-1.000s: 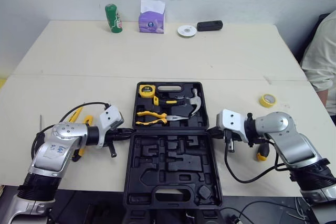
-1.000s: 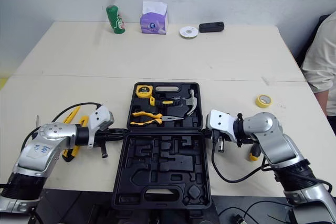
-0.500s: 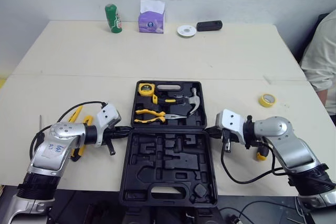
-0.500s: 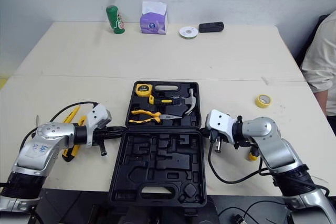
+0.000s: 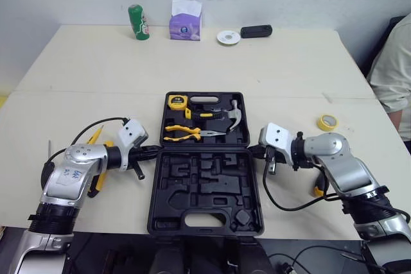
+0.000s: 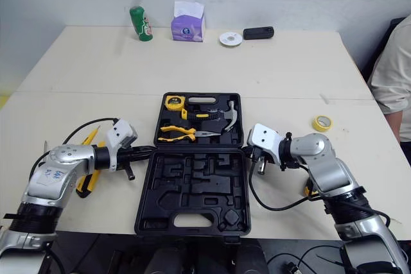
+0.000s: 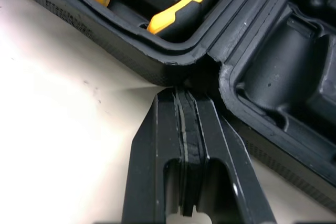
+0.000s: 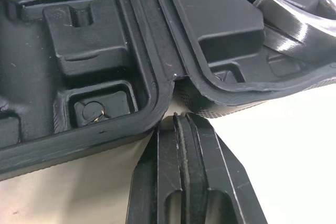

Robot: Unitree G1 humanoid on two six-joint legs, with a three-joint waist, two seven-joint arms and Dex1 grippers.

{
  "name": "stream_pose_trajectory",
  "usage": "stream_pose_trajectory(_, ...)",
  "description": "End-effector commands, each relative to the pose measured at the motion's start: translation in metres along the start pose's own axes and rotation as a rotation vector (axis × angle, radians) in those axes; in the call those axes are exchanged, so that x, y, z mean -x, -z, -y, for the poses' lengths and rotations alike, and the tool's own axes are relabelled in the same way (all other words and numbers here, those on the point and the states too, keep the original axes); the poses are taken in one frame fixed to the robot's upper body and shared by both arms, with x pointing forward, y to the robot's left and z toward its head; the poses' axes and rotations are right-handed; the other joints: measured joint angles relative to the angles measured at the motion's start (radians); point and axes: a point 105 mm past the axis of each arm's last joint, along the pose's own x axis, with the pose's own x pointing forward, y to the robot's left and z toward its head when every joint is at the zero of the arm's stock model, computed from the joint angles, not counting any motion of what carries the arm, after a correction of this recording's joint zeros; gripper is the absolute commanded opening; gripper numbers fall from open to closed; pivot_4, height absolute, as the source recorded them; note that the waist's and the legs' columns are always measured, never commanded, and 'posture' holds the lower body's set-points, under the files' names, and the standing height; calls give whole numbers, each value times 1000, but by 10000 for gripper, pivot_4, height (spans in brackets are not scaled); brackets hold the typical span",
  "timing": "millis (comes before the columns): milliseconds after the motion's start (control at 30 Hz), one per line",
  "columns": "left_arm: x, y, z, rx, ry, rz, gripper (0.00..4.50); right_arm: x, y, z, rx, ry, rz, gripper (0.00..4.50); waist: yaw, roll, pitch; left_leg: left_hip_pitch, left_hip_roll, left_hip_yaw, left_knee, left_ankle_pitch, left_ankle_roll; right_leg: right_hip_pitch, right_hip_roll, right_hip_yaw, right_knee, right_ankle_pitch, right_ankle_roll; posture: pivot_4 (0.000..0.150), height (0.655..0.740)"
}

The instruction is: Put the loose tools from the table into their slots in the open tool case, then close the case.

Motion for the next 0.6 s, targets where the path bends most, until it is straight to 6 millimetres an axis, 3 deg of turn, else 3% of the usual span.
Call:
stream_pose_trajectory(33, -1, -21, -1, -62, 0, 63, 508, -3, -12, -3, 39, -16, 39, 0, 0, 0, 0, 0, 0, 0, 0, 0, 0, 0, 0, 0, 0, 0, 0, 1500, 7316)
stream_pose_trajectory(200, -1, -20, -3, -59, -5, 58, 508, -2, -6, -6, 21, -13, 28, 0, 0, 0, 0, 0, 0, 0, 0, 0, 0, 0, 0, 0, 0, 0, 0, 1500, 7316)
stream_pose_trajectory(400, 9, -16, -8, -51, -35, 46, 508, 11, 13, 5, -5, 63, -39, 0, 1, 0, 0, 0, 0, 0, 0, 0, 0, 0, 0, 0, 0, 0, 0, 1500, 7316)
stream_pose_trajectory(500, 29, -12, -14, -39, -77, 46, 508, 34, 22, 18, -69, 153, -56, 0, 1, 0, 0, 0, 0, 0, 0, 0, 0, 0, 0, 0, 0, 0, 0, 1500, 7316)
stream_pose_trajectory(600, 66, -15, -13, 42, -96, 120, 508, 71, 20, 19, -158, 194, 1, 0, 2, 0, 0, -1, 0, 0, -1, 0, 0, 0, -1, 0, -1, 0, 0, 1500, 7316)
